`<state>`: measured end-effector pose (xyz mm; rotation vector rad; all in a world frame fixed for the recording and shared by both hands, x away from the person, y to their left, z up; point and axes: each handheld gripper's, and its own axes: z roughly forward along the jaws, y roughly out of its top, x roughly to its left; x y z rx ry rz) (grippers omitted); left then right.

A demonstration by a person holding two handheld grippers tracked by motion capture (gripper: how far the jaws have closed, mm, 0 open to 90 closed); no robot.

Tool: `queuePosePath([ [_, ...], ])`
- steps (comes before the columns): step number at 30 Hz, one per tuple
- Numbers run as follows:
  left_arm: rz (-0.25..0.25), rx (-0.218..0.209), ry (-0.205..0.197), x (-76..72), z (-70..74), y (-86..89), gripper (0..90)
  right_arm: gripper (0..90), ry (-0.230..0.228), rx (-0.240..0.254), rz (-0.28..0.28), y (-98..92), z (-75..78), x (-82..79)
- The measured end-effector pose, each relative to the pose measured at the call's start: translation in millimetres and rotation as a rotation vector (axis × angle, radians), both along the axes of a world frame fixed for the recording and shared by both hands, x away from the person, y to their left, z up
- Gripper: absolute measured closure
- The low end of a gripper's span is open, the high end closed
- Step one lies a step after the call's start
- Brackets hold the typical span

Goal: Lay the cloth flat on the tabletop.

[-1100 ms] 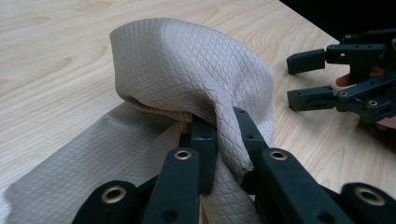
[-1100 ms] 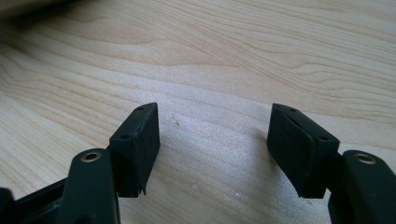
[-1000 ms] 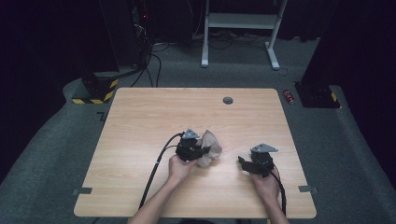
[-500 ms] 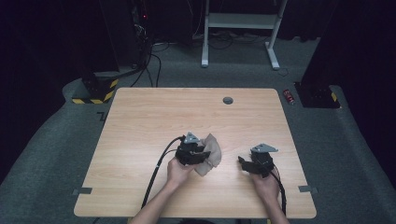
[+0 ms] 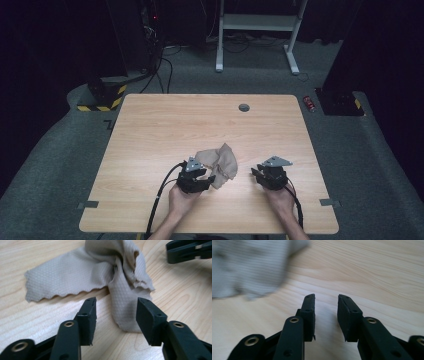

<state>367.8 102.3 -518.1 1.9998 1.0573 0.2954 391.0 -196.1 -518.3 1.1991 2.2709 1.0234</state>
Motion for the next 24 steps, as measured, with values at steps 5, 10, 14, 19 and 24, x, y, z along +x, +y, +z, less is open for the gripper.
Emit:
queuePosePath([
  [5, 0.030, 0.054, -0.036, -1.5, -7.0, -3.4, 45.5, 67.4, -0.020, 0.033, 0.136, 27.1, 4.0, -12.1],
  [10, 0.045, 0.105, -0.063, -3.9, -7.5, -7.4, 42.7, 65.4, 0.004, 0.044, 0.185, 49.8, 0.8, -9.0],
  [14, 0.045, 0.147, -0.085, -5.9, -7.7, -12.2, 40.2, 67.0, 0.015, 0.010, 0.201, 64.7, -1.4, -7.1],
  [19, 0.052, 0.144, -0.080, -5.6, -7.9, -11.9, 38.3, 82.4, 0.007, -0.027, 0.198, 67.9, -2.9, -6.3],
  [24, 0.055, 0.145, -0.080, -5.6, -7.9, -11.9, 37.8, 89.2, 0.010, -0.040, 0.178, 58.1, -1.1, -5.6],
])
